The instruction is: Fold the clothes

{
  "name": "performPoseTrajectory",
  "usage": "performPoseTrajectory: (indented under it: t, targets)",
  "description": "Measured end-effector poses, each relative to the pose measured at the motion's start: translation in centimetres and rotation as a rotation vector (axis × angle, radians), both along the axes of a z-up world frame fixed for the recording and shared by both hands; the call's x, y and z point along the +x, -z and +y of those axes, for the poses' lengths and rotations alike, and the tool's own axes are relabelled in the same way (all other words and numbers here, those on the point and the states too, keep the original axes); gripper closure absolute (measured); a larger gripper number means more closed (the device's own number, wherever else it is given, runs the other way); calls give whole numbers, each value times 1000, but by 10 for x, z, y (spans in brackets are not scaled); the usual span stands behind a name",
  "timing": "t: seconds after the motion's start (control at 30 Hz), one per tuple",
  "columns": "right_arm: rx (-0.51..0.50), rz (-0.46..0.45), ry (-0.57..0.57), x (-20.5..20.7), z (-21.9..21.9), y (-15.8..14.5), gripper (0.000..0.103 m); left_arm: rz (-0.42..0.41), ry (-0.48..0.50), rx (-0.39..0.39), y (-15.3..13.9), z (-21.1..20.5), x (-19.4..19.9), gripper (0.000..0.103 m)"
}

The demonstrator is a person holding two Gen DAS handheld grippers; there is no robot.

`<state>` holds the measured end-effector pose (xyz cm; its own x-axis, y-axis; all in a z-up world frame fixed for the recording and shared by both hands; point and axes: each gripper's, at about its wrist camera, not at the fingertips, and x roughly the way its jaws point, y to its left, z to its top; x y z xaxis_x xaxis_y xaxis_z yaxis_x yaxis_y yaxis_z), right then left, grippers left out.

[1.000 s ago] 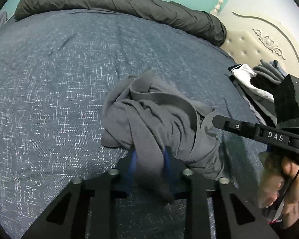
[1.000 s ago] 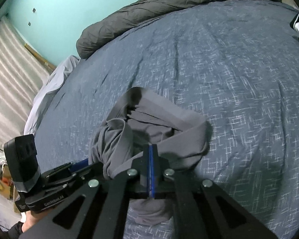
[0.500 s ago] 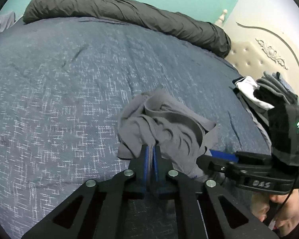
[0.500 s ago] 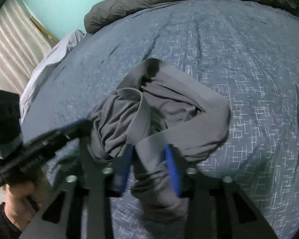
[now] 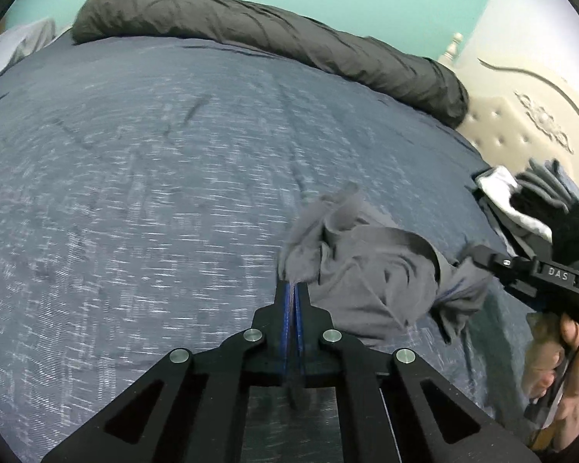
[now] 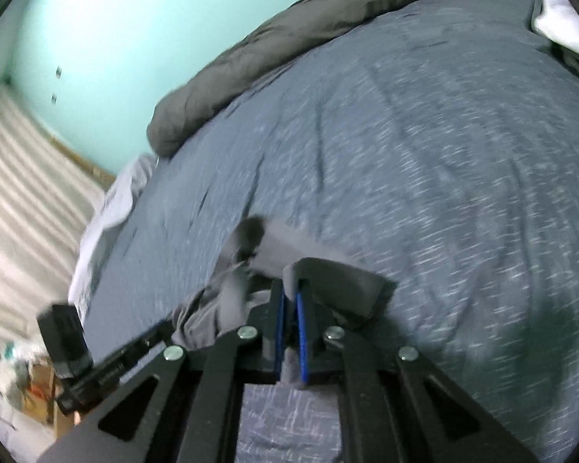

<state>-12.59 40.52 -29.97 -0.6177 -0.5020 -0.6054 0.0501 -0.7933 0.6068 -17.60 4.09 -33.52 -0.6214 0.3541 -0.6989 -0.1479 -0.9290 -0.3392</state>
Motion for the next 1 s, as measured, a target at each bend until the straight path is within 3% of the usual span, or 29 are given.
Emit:
performPoseTrajectory:
  t: [0.17,0.43,0.53,0.6,0.7,0.77,0.83,1.0]
  targets:
    - [2,16,88,1,23,0,98,31,-105,-29,-9,-24,1,101]
    - [67,2,207,8,40,7,98,-28,-286,-102,5,-55,-3,99]
    - [77,5,220,11,42,6,98,-5,-355,-121,-2,-64,1,99]
    - [80,16,201,10,40,4,98,18,-303,-62,-10,-56,4,98]
    - [83,19,170,10,30,4,98,23,-143,-15,-15,-21,3,93]
    - [84,17,155,9,27,4,98,-9,-62,49,-13,3,1,79]
    - [92,17,141,8,24,5,98,-35,-2,109,-10,23,-1,57]
    - [120,29,112,8,21,3,98,-63,69,130,-7,55,-12,53]
